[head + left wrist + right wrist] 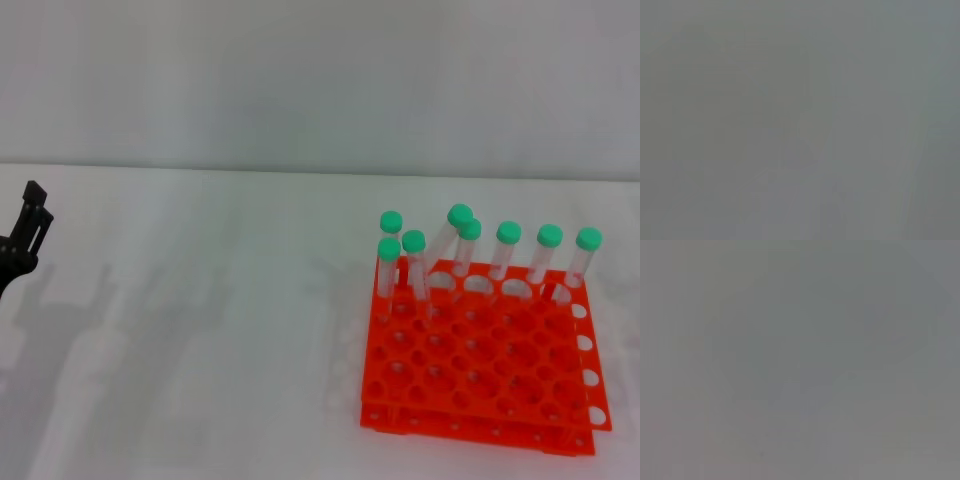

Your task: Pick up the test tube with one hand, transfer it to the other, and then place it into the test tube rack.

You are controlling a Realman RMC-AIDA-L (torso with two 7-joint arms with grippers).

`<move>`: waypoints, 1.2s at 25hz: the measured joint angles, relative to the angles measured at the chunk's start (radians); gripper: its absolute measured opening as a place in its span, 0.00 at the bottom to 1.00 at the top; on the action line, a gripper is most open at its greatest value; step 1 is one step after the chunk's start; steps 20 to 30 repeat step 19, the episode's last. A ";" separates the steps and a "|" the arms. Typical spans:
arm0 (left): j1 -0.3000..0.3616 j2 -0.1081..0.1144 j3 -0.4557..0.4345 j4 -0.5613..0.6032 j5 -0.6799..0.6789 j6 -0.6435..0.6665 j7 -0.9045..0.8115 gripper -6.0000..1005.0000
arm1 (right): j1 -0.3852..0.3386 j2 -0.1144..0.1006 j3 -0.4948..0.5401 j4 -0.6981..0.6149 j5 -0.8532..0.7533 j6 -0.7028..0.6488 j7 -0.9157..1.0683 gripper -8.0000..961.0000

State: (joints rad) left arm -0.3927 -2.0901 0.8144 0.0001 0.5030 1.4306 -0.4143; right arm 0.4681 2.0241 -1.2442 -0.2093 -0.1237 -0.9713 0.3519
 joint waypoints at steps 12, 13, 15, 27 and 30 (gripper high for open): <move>0.002 0.001 0.000 -0.003 -0.002 0.000 -0.004 0.79 | 0.007 -0.001 0.000 0.014 0.003 0.002 -0.002 0.91; 0.002 0.001 0.000 -0.003 -0.002 0.000 -0.004 0.79 | 0.010 -0.002 0.000 0.021 0.003 0.002 -0.002 0.91; 0.002 0.001 0.000 -0.003 -0.002 0.000 -0.005 0.79 | 0.013 -0.002 0.000 0.026 0.004 0.003 -0.002 0.91; 0.006 0.001 0.000 -0.003 -0.001 0.000 -0.010 0.79 | 0.015 -0.002 0.000 0.026 0.004 0.005 -0.002 0.91; 0.006 0.001 0.000 -0.003 -0.001 0.000 -0.010 0.79 | 0.015 -0.002 0.000 0.026 0.004 0.005 -0.002 0.91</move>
